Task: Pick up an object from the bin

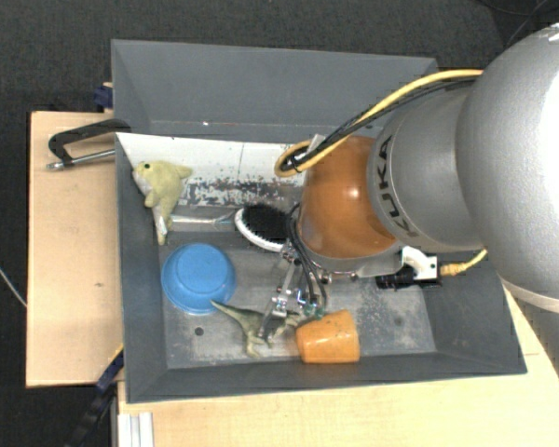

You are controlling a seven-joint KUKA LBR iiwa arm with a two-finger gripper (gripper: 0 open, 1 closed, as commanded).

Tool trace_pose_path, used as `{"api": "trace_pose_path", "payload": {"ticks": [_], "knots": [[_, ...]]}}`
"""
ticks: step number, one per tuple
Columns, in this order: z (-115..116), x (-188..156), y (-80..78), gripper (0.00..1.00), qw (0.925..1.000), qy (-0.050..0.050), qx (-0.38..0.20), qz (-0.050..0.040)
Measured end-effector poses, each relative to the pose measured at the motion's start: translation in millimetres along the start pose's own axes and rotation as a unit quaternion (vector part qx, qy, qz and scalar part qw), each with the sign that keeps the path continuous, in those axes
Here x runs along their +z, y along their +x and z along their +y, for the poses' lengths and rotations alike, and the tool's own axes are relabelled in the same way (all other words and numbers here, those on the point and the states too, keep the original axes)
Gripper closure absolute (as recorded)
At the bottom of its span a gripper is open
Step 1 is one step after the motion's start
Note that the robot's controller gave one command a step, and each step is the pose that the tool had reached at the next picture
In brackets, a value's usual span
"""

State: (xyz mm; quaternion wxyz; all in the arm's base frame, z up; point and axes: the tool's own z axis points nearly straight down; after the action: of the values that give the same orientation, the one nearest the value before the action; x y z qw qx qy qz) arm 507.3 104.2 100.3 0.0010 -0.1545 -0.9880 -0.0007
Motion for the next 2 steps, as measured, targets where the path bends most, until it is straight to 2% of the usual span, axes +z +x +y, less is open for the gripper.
{"api": "trace_pose_path", "payload": {"ticks": [1, 2], "knots": [[-11.2, 27.8, 6.9, 0.00, 0.9978, -0.002, 0.067, -0.0022], [-9.9, 26.7, 6.6, 0.00, 0.9979, -0.001, 0.065, -0.0022]]}}
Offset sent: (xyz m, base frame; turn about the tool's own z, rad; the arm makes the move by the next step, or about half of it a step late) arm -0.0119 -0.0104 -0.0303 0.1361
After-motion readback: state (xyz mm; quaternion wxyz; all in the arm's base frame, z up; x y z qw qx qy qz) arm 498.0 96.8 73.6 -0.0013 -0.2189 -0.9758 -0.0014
